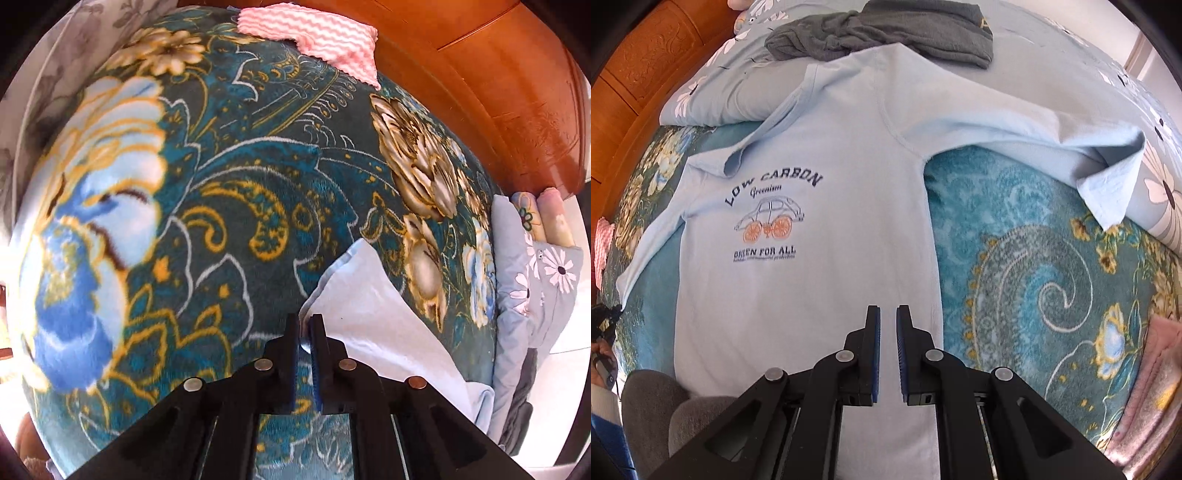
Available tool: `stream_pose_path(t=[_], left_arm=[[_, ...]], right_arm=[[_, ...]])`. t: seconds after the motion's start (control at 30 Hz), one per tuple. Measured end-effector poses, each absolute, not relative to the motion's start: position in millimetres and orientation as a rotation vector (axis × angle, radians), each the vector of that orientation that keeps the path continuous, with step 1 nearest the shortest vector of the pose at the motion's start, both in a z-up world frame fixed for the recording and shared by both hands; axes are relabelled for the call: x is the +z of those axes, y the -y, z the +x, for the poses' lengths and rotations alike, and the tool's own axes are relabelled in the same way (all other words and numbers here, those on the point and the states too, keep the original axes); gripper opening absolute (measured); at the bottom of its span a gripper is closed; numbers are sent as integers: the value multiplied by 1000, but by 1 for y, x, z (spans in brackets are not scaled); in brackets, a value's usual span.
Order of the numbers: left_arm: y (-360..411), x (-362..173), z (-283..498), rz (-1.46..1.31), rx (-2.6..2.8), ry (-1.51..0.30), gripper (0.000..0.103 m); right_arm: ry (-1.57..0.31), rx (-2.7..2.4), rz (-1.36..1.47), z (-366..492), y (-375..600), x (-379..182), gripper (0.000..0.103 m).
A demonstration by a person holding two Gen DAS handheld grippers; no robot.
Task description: Fold clothes
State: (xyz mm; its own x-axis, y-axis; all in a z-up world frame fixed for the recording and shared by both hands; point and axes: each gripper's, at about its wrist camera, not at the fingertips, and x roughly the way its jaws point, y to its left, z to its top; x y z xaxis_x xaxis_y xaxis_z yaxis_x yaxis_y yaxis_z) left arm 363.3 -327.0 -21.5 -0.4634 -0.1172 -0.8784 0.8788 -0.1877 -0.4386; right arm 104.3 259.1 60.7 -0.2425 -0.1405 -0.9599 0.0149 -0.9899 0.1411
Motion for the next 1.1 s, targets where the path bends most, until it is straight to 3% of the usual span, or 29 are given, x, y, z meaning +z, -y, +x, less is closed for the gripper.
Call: stream_pose_path(t=[0.27, 0.3, 0.37, 0.63, 0.7, 0.73, 0.87, 0.97, 1.0, 1.03, 1.1], left_arm=[[262, 27, 273, 1040, -1869, -1194, 12], [254, 25, 257, 1073, -1906, -1242, 14], [238, 20, 224, 1138, -1977, -1340, 29], [123, -30, 83, 1575, -2210, -1567, 39], [106, -39, 63, 1632, -2207, -1554, 40], [99, -42, 54, 1662, -2208, -1535, 47], [89, -45, 43, 1686, -2220, -1516, 56], [92, -42, 45, 1688, -2210, -1552, 57], [92, -41, 46, 1685, -2217, -1563, 57], [93, -41, 47, 1686, -2222, -1578, 58], [93, -43, 48, 1685, -2215, -1621, 57]], right_arm=[[164, -2425, 1709, 33, -241, 90, 8], [162, -2426, 1689, 23, -238, 94, 8], [103, -2387, 1638, 1, -218, 98, 8], [-90, -2447, 1602, -80, -203, 86, 8], [-150, -2465, 1609, -98, -202, 85, 8], [-194, -2467, 1613, -104, -200, 83, 8], [-318, -2446, 1652, -126, -193, 72, 8], [-319, -2427, 1677, -136, -192, 67, 9], [-318, -2425, 1672, -136, -191, 67, 15], [-318, -2422, 1668, -137, -190, 67, 31], [-321, -2417, 1659, -138, -188, 67, 40]])
